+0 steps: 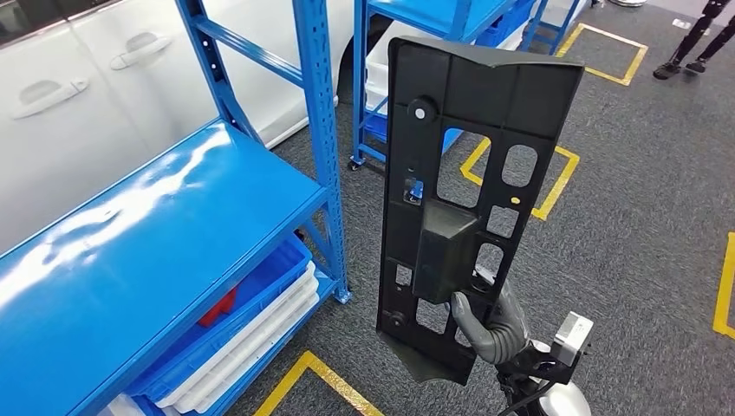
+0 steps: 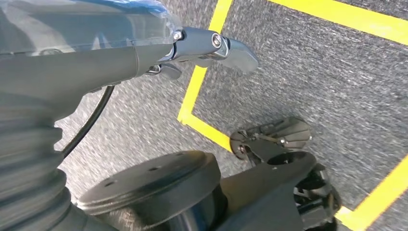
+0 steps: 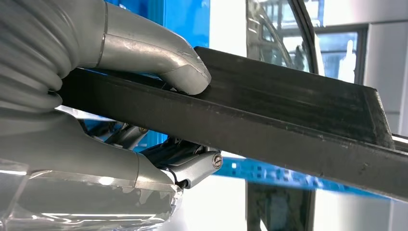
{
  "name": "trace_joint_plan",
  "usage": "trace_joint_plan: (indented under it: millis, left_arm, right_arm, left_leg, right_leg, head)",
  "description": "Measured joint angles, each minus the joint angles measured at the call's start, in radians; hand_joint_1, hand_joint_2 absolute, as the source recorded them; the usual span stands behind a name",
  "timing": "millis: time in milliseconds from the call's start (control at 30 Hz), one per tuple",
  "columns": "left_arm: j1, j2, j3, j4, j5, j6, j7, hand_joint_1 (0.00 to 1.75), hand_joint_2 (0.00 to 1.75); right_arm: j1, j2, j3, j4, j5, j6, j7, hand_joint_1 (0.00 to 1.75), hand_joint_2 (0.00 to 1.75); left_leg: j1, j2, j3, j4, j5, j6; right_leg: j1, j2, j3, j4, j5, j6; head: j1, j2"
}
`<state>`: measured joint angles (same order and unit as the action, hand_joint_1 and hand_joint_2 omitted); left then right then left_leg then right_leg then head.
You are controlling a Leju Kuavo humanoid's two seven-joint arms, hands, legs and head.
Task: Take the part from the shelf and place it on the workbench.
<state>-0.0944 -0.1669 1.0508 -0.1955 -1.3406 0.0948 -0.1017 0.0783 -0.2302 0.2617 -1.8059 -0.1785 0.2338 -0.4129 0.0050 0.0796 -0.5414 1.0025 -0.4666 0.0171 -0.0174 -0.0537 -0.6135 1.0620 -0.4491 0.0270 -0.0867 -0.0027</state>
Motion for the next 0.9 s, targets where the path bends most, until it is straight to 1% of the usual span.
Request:
trace_joint_plan:
  millis: [33,67,100,133,167,200,233,267,300,333,367,400,433,467,500,533,567,600,633,667,700,733,767,800,833,867,900]
  left_arm:
    - [0.0,0.002,0.0,0.0,-0.001,0.0,0.005,0.0,1.75]
    - [0.0,0.005,0.0,0.0,-0.002,-0.001,0.009,0.0,1.75]
    - [0.0,0.007,-0.001,0.0,-0.003,-0.001,0.011,0.0,1.75]
    - [-0.001,0.008,-0.001,0.0,-0.003,-0.002,0.013,0.0,1.75]
    - [-0.002,0.011,-0.002,0.0,-0.004,-0.004,0.014,0.0,1.75]
    - [-0.003,0.012,-0.002,0.0,-0.006,-0.008,0.015,0.0,1.75]
    - [-0.002,0.014,-0.004,0.0,-0.008,-0.015,0.016,0.0,1.75]
    - [0.0,0.017,-0.005,0.0,-0.01,-0.023,0.016,0.0,1.75]
    - [0.002,0.019,-0.006,0.0,-0.01,-0.031,0.015,0.0,1.75]
    - [0.004,0.02,-0.007,0.0,-0.01,-0.037,0.014,0.0,1.75]
    - [0.004,0.022,-0.007,0.0,-0.009,-0.04,0.013,0.0,1.75]
    - [0.003,0.023,-0.007,0.0,-0.008,-0.037,0.013,0.0,1.75]
    - [0.003,0.023,-0.007,0.0,-0.008,-0.031,0.014,0.0,1.75]
    - [0.005,0.023,-0.007,0.0,-0.007,-0.022,0.015,0.0,1.75]
    - [0.006,0.024,-0.007,0.0,-0.006,-0.014,0.017,0.0,1.75]
    - [0.007,0.025,-0.007,0.0,-0.005,-0.008,0.019,0.0,1.75]
    - [0.007,0.026,-0.007,0.0,-0.004,-0.002,0.02,0.0,1.75]
    - [0.006,0.026,-0.007,0.0,-0.003,0.001,0.021,0.0,1.75]
    - [0.005,0.026,-0.007,0.0,-0.003,0.003,0.022,0.0,1.75]
    - [0.003,0.026,-0.008,0.0,-0.003,0.004,0.023,0.0,1.75]
    - [0.002,0.026,-0.008,0.0,-0.003,0.004,0.024,0.0,1.75]
    - [0.003,0.026,-0.008,0.0,-0.003,0.004,0.025,0.0,1.75]
    - [0.004,0.027,-0.008,0.0,-0.002,0.004,0.025,0.0,1.75]
    - [0.007,0.028,-0.007,0.0,-0.001,0.004,0.026,0.0,1.75]
    - [0.009,0.029,-0.007,0.0,0.001,0.004,0.027,0.0,1.75]
    - [0.01,0.03,-0.007,0.0,0.004,0.004,0.027,0.0,1.75]
    - [0.01,0.03,-0.006,0.0,0.007,0.004,0.028,0.0,1.75]
  right_arm:
    - [0.001,0.0,0.0,0.0,0.0,0.0,-0.001,1.75,1.75]
    - [0.003,0.0,0.0,-0.001,0.0,0.0,-0.002,1.75,1.75]
    - [0.005,0.001,-0.001,-0.001,0.0,0.0,-0.002,1.75,1.75]
    - [0.008,0.001,-0.002,-0.002,0.0,-0.001,-0.002,1.75,1.75]
    - [0.011,0.001,-0.002,-0.002,0.0,-0.002,-0.003,1.75,1.75]
    - [0.013,0.001,-0.003,-0.003,-0.001,-0.003,-0.003,1.75,1.75]
    - [0.015,0.0,-0.004,-0.003,-0.002,-0.004,-0.003,1.75,1.75]
    - [0.017,0.0,-0.005,-0.003,-0.004,-0.004,-0.005,1.75,1.75]
    - [0.021,0.0,-0.006,-0.001,-0.008,-0.003,-0.008,1.75,1.75]
    - [0.027,0.0,-0.006,0.002,-0.012,0.0,-0.014,1.75,1.75]
    - [0.033,-0.001,-0.007,0.006,-0.017,0.005,-0.021,1.75,1.75]
    - [0.038,-0.001,-0.007,0.012,-0.022,0.011,-0.031,1.75,1.75]
    - [0.041,-0.001,-0.007,0.018,-0.028,0.017,-0.041,1.75,1.75]
    - [0.041,-0.001,-0.007,0.025,-0.033,0.022,-0.05,1.75,1.75]
    - [0.041,-0.001,-0.007,0.032,-0.037,0.025,-0.059,1.75,1.75]
    - [0.039,0.0,-0.007,0.039,-0.04,0.026,-0.065,1.75,1.75]
    - [0.038,0.0,-0.007,0.045,-0.042,0.026,-0.069,1.75,1.75]
    - [0.037,0.0,-0.007,0.049,-0.041,0.025,-0.072,1.75,1.75]
    - [0.036,0.001,-0.007,0.052,-0.04,0.024,-0.073,1.75,1.75]
    - [0.036,0.002,-0.007,0.054,-0.039,0.022,-0.074,1.75,1.75]
    - [0.036,0.004,-0.008,0.055,-0.037,0.021,-0.074,1.75,1.75]
    - [0.034,0.006,-0.008,0.057,-0.036,0.02,-0.075,1.75,1.75]
    - [0.032,0.008,-0.009,0.059,-0.035,0.02,-0.075,1.75,1.75]
    - [0.029,0.009,-0.009,0.062,-0.034,0.02,-0.076,1.75,1.75]
    - [0.027,0.011,-0.009,0.066,-0.034,0.021,-0.077,1.75,1.75]
    - [0.025,0.012,-0.009,0.071,-0.033,0.022,-0.078,1.75,1.75]
    - [0.021,0.012,-0.01,0.077,-0.032,0.024,-0.079,1.75,1.75]
  left_leg:
    - [-0.002,0.009,0.002,0.001,-0.003,-0.006]
    - [-0.004,0.018,0.004,0.001,-0.005,-0.012]
    - [-0.005,0.028,0.007,0.0,-0.007,-0.018]
    - [-0.004,0.036,0.009,-0.001,-0.009,-0.024]
    - [-0.003,0.029,0.01,0.005,-0.016,-0.031]
    - [0.0,0.012,0.003,0.025,-0.033,-0.036]
    - [0.002,-0.013,-0.013,0.068,-0.061,-0.04]
    - [0.004,-0.041,-0.039,0.129,-0.095,-0.043]
    - [0.004,-0.057,-0.071,0.199,-0.129,-0.045]
    - [0.005,-0.065,-0.097,0.256,-0.15,-0.045]
    - [0.004,-0.068,-0.11,0.284,-0.151,-0.044]
    - [0.004,-0.071,-0.104,0.27,-0.131,-0.042]
    - [0.004,-0.076,-0.081,0.221,-0.096,-0.038]
    - [0.005,-0.092,-0.049,0.151,-0.058,-0.032]
    - [0.006,-0.116,-0.021,0.085,-0.031,-0.026]
    - [0.006,-0.136,-0.002,0.039,-0.017,-0.022]
    - [0.005,-0.15,0.007,0.014,-0.014,-0.019]
    - [0.003,-0.151,0.009,0.006,-0.016,-0.017]
    - [0.004,-0.14,0.012,0.0,-0.014,-0.014]
    - [0.005,-0.128,0.015,-0.007,-0.009,-0.009]
    - [0.008,-0.115,0.019,-0.015,-0.004,-0.003]
    - [0.01,-0.102,0.022,-0.022,0.001,0.001]
    - [0.01,-0.089,0.024,-0.025,0.003,0.004]
    - [0.009,-0.076,0.023,-0.025,0.003,0.006]
    - [0.008,-0.063,0.023,-0.024,0.002,0.006]
    - [0.008,-0.05,0.023,-0.023,0.0,0.005]
    - [0.008,-0.037,0.024,-0.022,-0.002,0.003]
  right_leg:
    - [0.004,-0.014,0.016,-0.033,0.007,-0.006]
    - [0.008,-0.018,0.019,-0.044,0.005,-0.012]
    - [0.01,-0.006,0.017,-0.045,0.007,-0.017]
    - [0.008,0.006,0.017,-0.046,0.009,-0.023]
    - [0.006,0.017,0.018,-0.048,0.011,-0.029]
    - [0.004,0.027,0.019,-0.052,0.014,-0.035]
    - [0.001,0.038,0.02,-0.055,0.017,-0.041]
    - [0.002,0.048,0.019,-0.055,0.018,-0.045]
    - [0.003,0.06,0.018,-0.055,0.019,-0.049]
    - [0.004,0.072,0.018,-0.055,0.019,-0.05]
    - [0.006,0.085,0.017,-0.054,0.019,-0.051]
    - [0.006,0.1,0.017,-0.053,0.02,-0.051]
    - [0.007,0.114,0.018,-0.051,0.02,-0.05]
    - [0.006,0.129,0.017,-0.049,0.02,-0.049]
    - [0.007,0.142,0.015,-0.045,0.02,-0.046]
    - [0.006,0.155,0.011,-0.043,0.022,-0.041]
    - [0.004,0.166,0.006,-0.042,0.024,-0.035]
    - [0.002,0.178,0.002,-0.043,0.027,-0.027]
    - [0.0,0.19,0.0,-0.045,0.03,-0.019]
    - [0.0,0.185,-0.003,-0.044,0.03,-0.013]
    - [0.002,0.165,-0.01,-0.031,0.021,-0.009]
    - [0.003,0.136,-0.025,0.002,0.0,-0.006]
    - [0.003,0.102,-0.05,0.054,-0.03,-0.004]
    - [0.001,0.08,-0.081,0.119,-0.062,0.0]
    - [-0.003,0.069,-0.109,0.179,-0.085,0.004]
    - [-0.007,0.063,-0.125,0.213,-0.091,0.008]
    - [-0.011,0.059,-0.123,0.213,-0.08,0.012]
  head:
    - [0.0,0.0]
    - [0.0,0.0]
    - [0.0,0.0]
    - [0.0,0.0]
    - [0.0,0.0]
    - [0.0,0.0]
    - [0.0,0.0]
    - [0.0,0.0]
    - [0.0,0.0]
    - [0.0,0.0]
    - [0.0,0.0]
    - [0.0,0.0]
    - [0.0,0.0]
    - [0.0,0.0]
    - [0.0,0.0]
    - [0.0,0.0]
    - [0.0,0.0]
    - [0.0,0.0]
    - [0.0,0.0]
    - [0.0,0.0]
    - [0.0,0.0]
    - [0.0,0.0]
    - [0.0,0.0]
    - [0.0,0.0]
    - [0.0,0.0]
    - [0.0,0.0]
    - [0.0,0.0]
